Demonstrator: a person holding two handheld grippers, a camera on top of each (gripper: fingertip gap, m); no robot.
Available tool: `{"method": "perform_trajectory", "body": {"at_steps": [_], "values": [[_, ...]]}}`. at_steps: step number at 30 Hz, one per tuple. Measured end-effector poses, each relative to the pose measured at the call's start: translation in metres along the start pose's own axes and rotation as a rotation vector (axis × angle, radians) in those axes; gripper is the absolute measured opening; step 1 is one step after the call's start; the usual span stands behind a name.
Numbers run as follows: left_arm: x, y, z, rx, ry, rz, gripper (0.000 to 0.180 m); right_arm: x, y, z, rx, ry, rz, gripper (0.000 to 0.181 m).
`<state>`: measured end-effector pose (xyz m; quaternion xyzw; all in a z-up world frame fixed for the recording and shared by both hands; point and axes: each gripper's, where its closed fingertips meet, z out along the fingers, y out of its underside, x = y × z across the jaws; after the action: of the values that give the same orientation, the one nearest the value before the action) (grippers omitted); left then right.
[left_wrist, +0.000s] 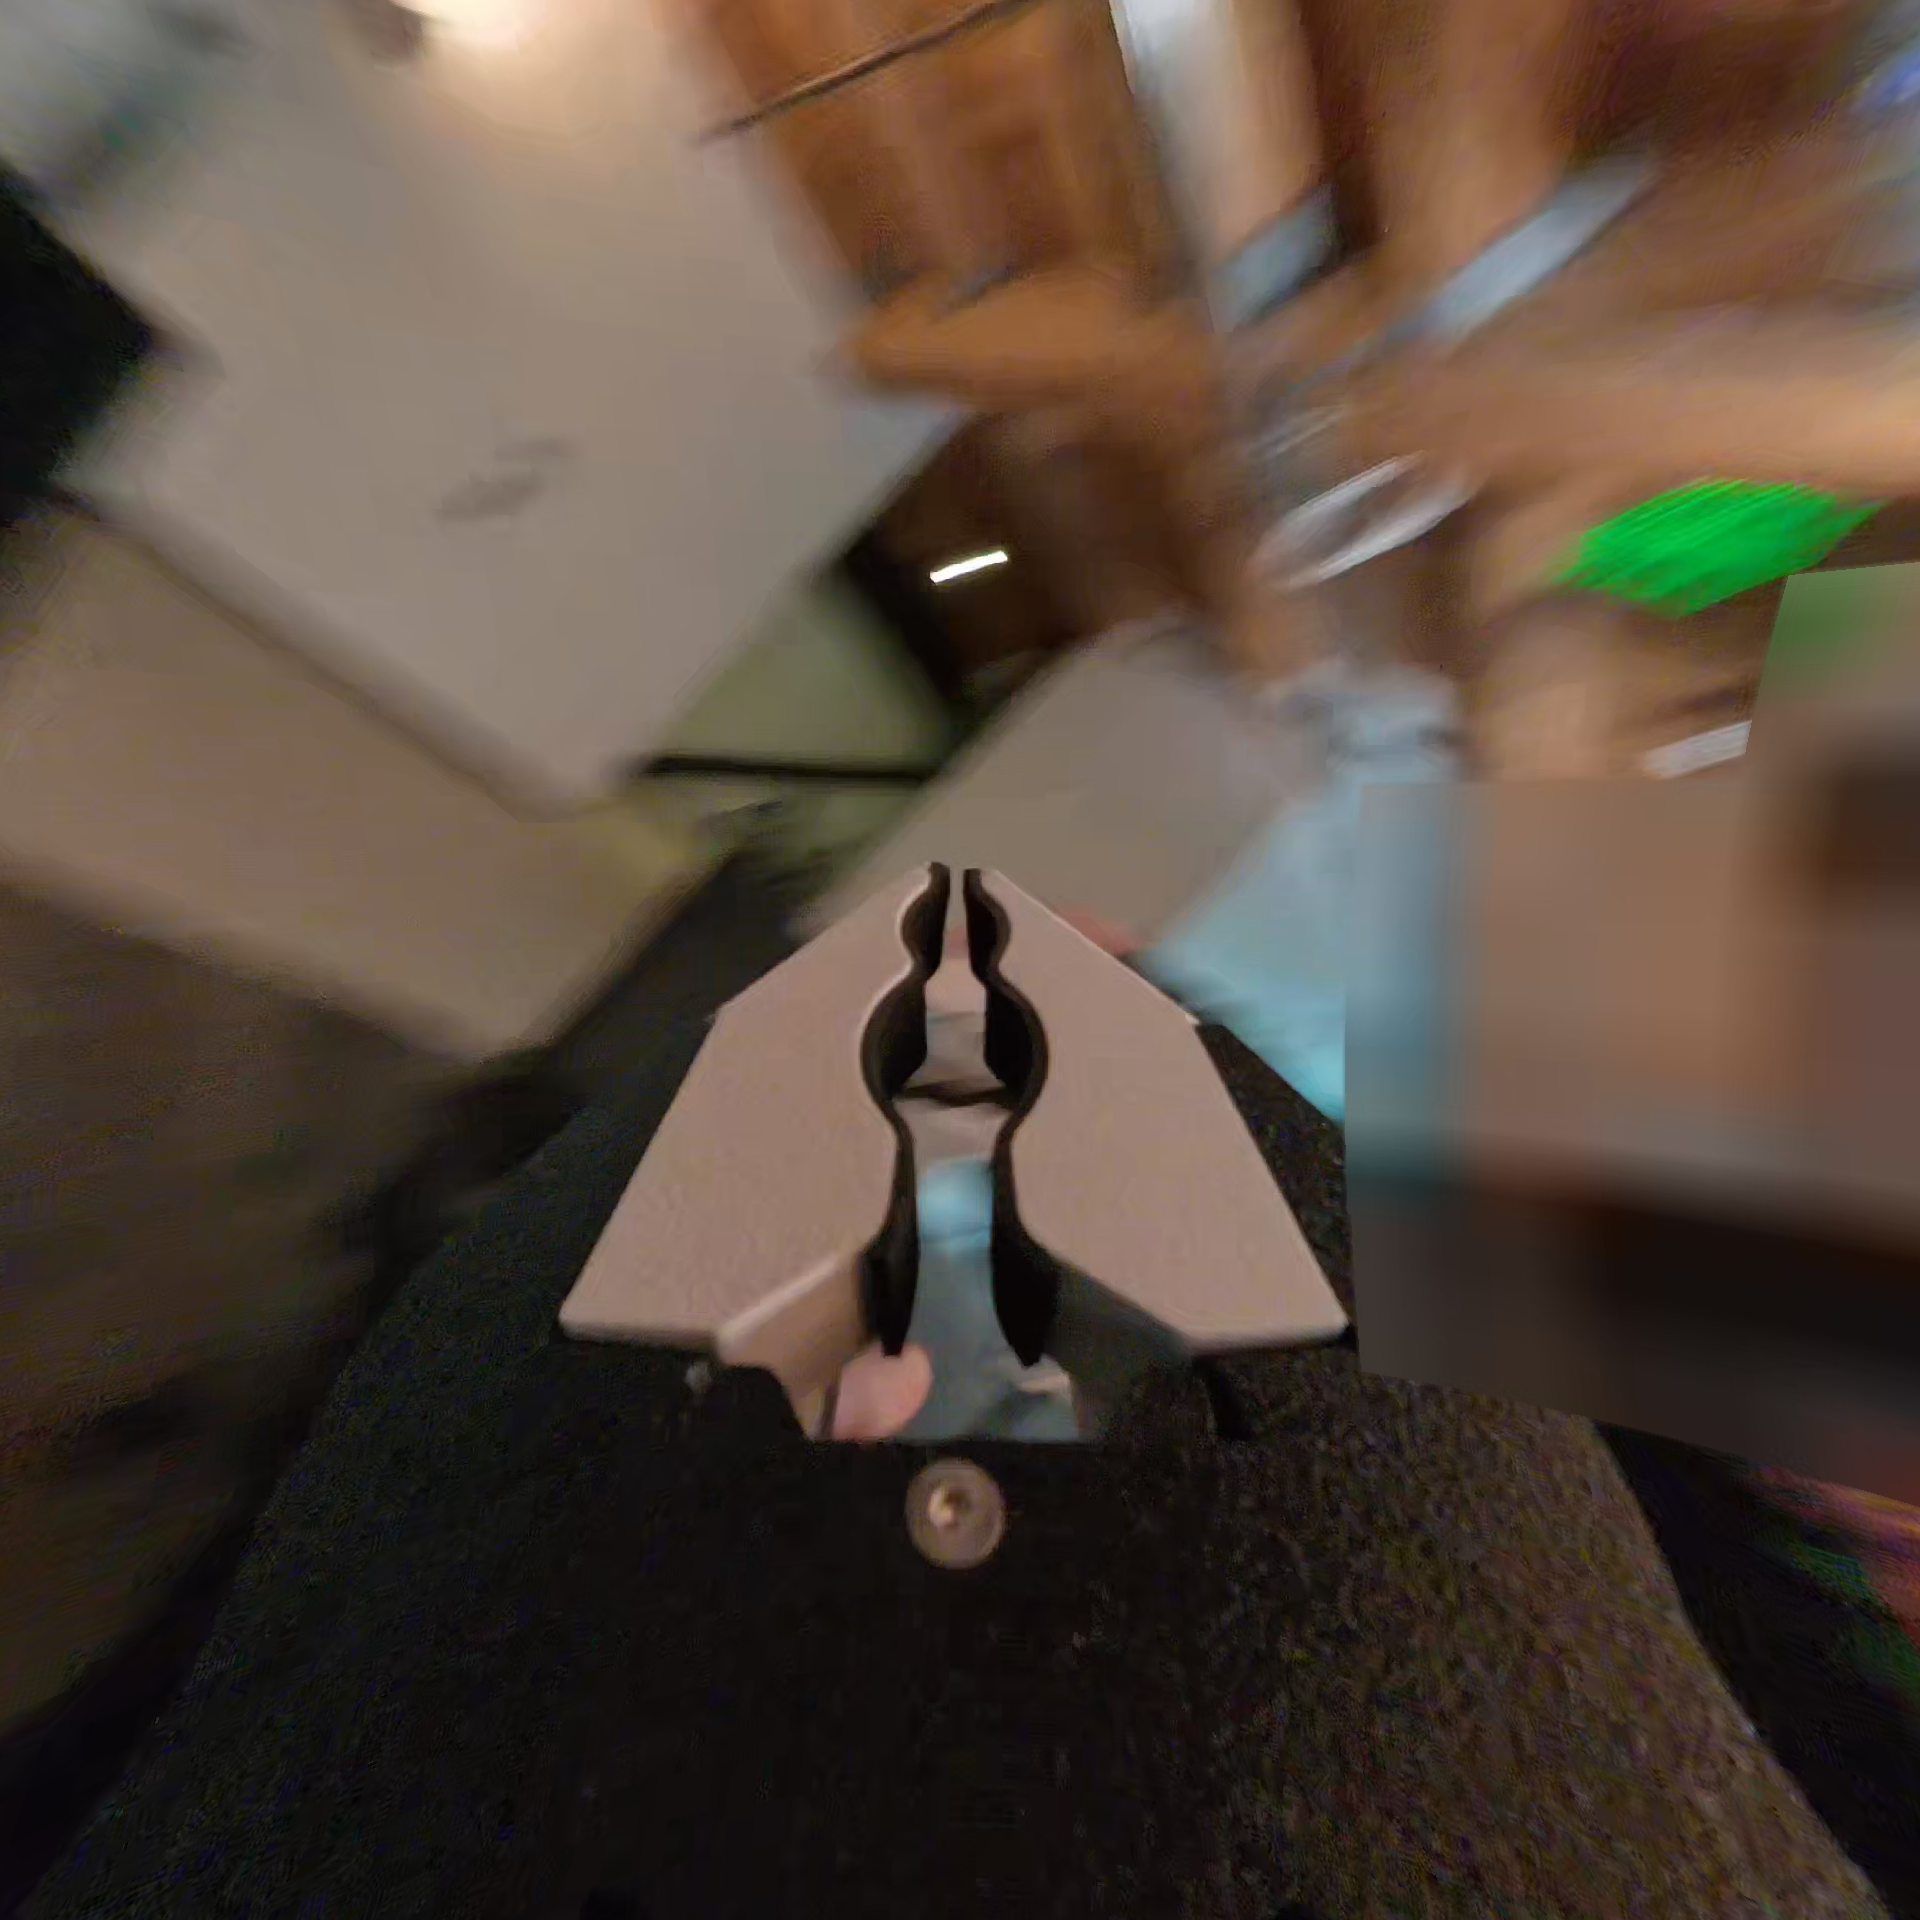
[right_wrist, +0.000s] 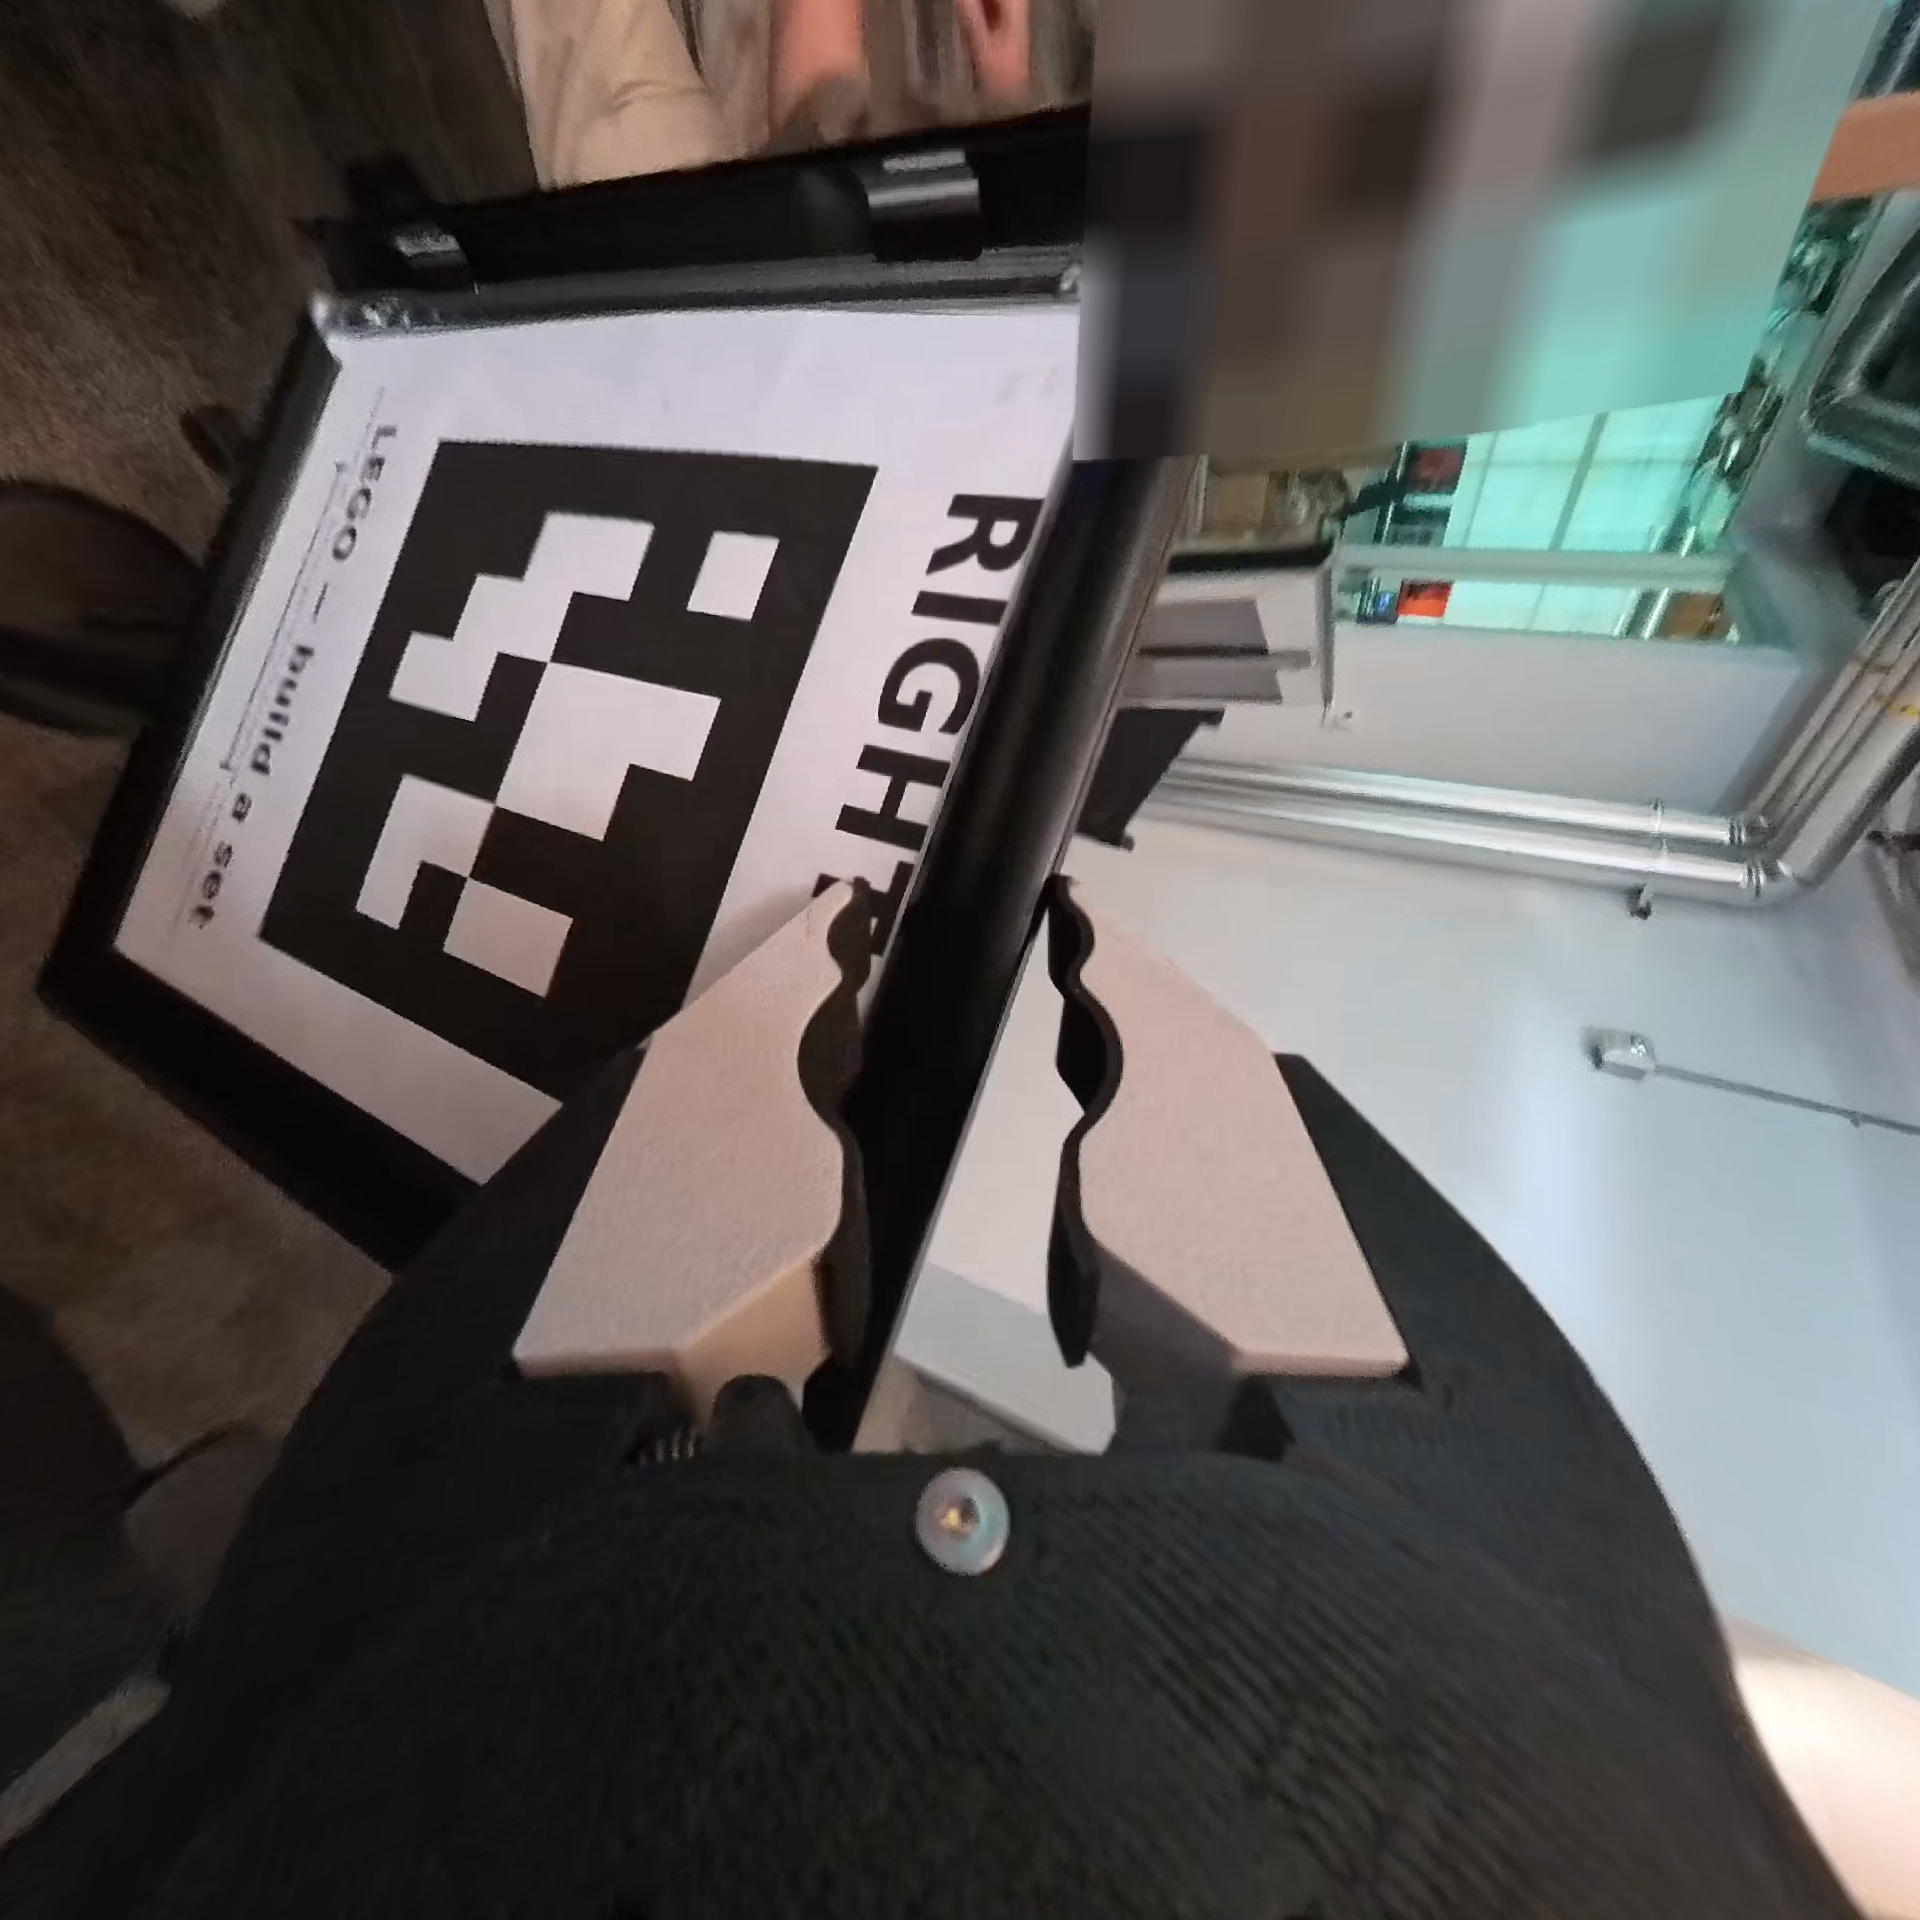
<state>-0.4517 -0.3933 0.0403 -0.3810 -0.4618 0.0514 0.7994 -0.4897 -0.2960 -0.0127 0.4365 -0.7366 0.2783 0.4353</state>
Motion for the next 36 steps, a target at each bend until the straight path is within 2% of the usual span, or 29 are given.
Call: {"method": "perform_trajectory", "body": {"at_steps": [4,6,10,13,17,20,24,28,31,36], "values": [[-0.003,0.036,-0.01,-0.169,-0.268,0.316,0.0,-0.001,-0.007,0.0,0.008,-0.045,0.034,0.03],[-0.011,0.035,-0.019,-0.094,-0.42,0.372,0.014,0.0,-0.005,0.002,-0.003,-0.045,0.031,0.03],[-0.017,0.032,-0.026,0.051,-0.56,0.376,0.017,0.001,-0.007,0.002,0.018,-0.055,0.064,0.03],[-0.02,0.03,-0.028,0.082,-0.7,0.462,0.019,0.002,-0.008,0.002,0.022,-0.049,0.069,0.029],[-0.02,0.032,-0.026,0.083,-0.83,0.635,0.034,-0.002,-0.012,0.002,0.045,-0.072,0.093,0.028],[-0.017,0.029,-0.025,0.144,-0.772,0.579,0.027,-0.002,-0.013,0.0,0.053,-0.084,0.105,0.029],[-0.007,0.026,-0.019,0.249,-0.551,0.45,0.035,-0.003,-0.011,0.001,0.046,-0.079,0.104,0.029],[0.0,0.026,-0.019,0.283,-0.353,0.483,0.049,-0.005,-0.012,0.0,0.076,-0.095,0.14,0.033],[0.001,0.027,-0.021,0.253,-0.302,0.535,0.051,-0.006,-0.016,-0.001,0.096,-0.109,0.208,0.032],[0.004,0.029,-0.025,0.136,-0.16,0.471,0.037,-0.005,-0.013,-0.002,0.097,-0.076,0.233,0.03]]}}
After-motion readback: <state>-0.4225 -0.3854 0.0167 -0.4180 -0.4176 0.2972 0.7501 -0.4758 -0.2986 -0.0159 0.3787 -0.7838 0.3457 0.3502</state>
